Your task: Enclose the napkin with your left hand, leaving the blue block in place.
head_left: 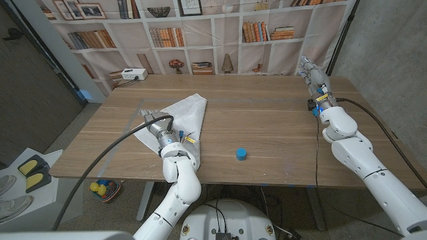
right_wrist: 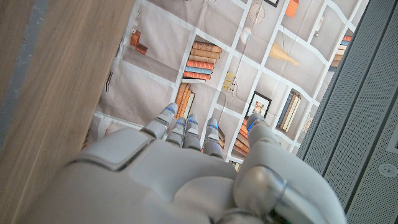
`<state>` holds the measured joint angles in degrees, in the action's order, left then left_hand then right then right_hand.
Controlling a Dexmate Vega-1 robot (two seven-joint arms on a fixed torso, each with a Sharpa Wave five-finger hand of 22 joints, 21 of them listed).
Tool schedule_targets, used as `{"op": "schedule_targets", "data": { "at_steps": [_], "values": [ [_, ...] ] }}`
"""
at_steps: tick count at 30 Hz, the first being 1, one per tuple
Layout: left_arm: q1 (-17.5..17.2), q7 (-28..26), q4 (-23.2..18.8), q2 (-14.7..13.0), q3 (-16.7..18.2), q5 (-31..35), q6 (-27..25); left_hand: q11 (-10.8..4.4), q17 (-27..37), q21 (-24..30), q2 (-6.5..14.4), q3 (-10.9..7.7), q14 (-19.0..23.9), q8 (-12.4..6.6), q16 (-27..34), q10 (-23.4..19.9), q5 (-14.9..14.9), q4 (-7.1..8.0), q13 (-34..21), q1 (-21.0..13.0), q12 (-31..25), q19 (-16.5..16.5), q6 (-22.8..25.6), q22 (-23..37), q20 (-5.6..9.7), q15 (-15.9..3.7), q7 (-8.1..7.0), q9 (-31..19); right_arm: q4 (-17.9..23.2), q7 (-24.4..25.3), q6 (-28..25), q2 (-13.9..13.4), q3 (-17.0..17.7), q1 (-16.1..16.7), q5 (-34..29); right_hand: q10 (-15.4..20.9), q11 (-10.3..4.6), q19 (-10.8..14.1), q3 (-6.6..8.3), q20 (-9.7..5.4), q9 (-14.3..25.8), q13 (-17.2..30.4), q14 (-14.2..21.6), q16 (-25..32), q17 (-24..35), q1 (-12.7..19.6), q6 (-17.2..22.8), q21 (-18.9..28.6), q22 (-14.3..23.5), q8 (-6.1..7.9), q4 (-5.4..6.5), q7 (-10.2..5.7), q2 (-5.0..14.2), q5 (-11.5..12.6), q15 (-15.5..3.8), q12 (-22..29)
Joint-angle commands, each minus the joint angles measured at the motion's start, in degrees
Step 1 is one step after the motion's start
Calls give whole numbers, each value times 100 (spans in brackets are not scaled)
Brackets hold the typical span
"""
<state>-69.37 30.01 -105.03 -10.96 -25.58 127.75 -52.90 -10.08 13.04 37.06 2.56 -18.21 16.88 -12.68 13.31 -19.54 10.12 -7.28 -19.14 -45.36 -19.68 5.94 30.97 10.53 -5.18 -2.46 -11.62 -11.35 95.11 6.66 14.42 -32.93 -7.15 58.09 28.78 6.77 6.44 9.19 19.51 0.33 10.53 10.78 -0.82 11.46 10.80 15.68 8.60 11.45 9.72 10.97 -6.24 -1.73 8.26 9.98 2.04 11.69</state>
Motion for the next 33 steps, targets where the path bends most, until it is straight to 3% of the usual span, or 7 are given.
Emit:
{"op": "schedule_targets", "data": {
  "at_steps": [1,9,15,17,23,31,33],
  "values": [
    [-284,1080,-811,-728,318,-8,1583,-65,10,-40,-187,123,-150,86,-64,108,40,29,-20,149,69,-16,-145,9,79,-499,-80,-8,-54,-111,99,-16,70,65,96,43,-34,47,-11,-1,20,34,32,-6,16,21,56,-10,26,7,35,6,28,24,14,-10],
    [-41,1977,-1031,-1385,210,56,2245,-56,-44,-220,-552,356,-701,187,-243,633,246,-13,-24,273,287,-192,-503,6,90,-368,-108,-13,-35,-107,183,-18,148,187,143,57,-20,56,-13,-6,20,34,47,1,19,14,67,-7,26,10,45,8,35,23,9,-5],
    [158,2861,-971,-1549,82,597,2510,109,-79,-399,-665,473,-1176,203,-281,1102,412,-29,-26,207,483,-399,-843,6,55,-199,-112,-24,-76,-109,207,5,166,223,178,67,-27,62,-18,-8,20,34,49,4,22,1,73,-6,26,11,59,10,40,21,8,-2],
    [210,3103,-963,-1611,55,714,2601,178,-95,-504,-660,508,-1457,216,-294,1357,494,-27,-27,133,586,-536,-1053,7,17,-28,-109,-30,-98,-124,222,16,165,213,190,68,-20,62,-21,-7,20,34,55,6,24,-4,75,-6,26,12,63,10,39,20,9,-2],
    [325,3779,-937,-1692,-34,1195,2737,349,-113,-650,-641,583,-1794,216,-290,1615,612,15,-36,87,669,-716,-1330,6,-105,200,-103,-48,-170,-171,221,29,128,132,186,72,-20,68,-33,-15,20,34,52,8,30,-29,79,-4,27,12,83,8,35,17,10,-2],
    [391,3807,-776,-1845,40,922,2602,353,-118,-735,-625,688,-1912,241,-256,1698,664,114,-43,203,670,-785,-1573,8,-14,169,-90,-54,-263,-237,182,44,49,-11,162,68,-13,67,-50,-16,20,34,49,8,34,-56,79,-6,27,10,101,9,21,13,9,-5],
    [463,3699,-627,-1916,49,737,2597,374,-128,-763,-512,661,-1962,280,-246,1728,715,118,-46,125,658,-764,-1842,10,13,187,-92,-41,-260,-226,163,43,37,-44,142,66,-15,65,-55,-9,20,34,51,8,34,-62,80,-7,27,10,104,14,14,12,14,-6]
  ]
}}
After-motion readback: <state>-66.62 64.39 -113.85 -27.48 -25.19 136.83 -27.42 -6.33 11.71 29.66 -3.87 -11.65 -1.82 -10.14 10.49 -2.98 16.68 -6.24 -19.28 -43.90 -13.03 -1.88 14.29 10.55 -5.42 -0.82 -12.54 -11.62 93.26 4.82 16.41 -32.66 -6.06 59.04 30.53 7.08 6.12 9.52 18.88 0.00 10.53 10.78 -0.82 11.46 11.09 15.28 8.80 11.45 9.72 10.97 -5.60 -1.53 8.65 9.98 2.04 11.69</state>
